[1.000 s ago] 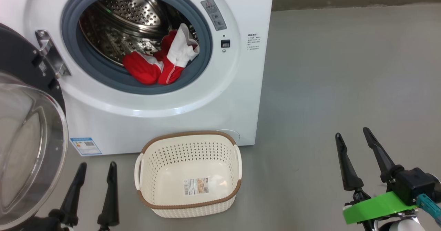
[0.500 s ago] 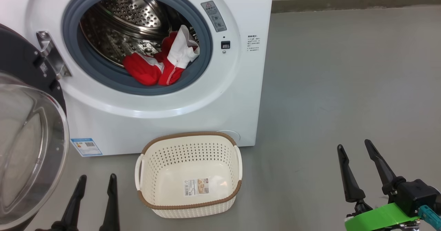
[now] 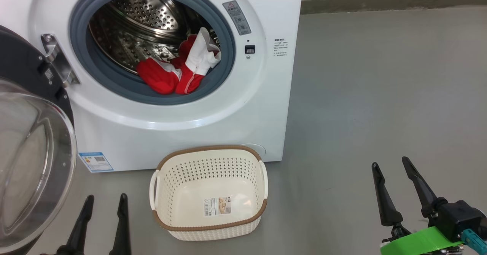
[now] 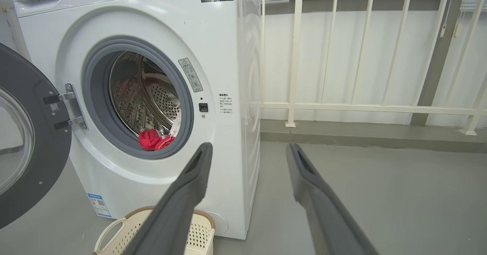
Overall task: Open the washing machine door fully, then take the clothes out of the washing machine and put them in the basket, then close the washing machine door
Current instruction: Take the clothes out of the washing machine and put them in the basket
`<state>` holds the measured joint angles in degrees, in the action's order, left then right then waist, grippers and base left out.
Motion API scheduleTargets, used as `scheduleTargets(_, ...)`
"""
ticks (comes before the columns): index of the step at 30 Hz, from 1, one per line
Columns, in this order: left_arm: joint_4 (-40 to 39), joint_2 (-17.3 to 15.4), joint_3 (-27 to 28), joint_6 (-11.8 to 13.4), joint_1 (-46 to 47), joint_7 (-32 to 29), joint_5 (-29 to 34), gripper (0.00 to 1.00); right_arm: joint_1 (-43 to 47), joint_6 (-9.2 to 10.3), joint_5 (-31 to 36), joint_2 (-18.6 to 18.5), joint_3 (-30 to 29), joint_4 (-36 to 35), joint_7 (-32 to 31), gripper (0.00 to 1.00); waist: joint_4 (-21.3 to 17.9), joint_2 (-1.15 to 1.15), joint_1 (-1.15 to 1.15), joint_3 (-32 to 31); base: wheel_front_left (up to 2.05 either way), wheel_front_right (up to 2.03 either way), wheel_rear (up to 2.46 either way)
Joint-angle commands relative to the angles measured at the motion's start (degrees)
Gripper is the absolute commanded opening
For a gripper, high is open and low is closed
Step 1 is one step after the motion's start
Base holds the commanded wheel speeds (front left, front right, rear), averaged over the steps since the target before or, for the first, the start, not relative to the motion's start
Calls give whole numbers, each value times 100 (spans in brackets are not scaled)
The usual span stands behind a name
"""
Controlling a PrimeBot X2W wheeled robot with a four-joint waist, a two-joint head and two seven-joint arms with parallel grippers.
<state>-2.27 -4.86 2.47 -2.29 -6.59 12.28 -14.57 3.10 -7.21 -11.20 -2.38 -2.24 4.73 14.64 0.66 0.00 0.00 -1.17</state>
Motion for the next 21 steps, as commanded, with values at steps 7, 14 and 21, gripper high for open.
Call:
scheduleTargets(7,-123,-95,160,83,166,-11,20,100,-113,-28,-93,-50,108,-153,36,100,5,0,0,0,50,-47,-2)
scheduleTargets(14,-134,-86,144,137,145,16,0,100,-127,-28,-78,-50,126,-135,36,100,3,0,0,-4,144,-144,0)
scheduleTargets(21,-167,-96,112,71,191,64,-95,100,-152,-28,-51,-50,102,-118,36,100,21,0,0,7,177,-176,-1)
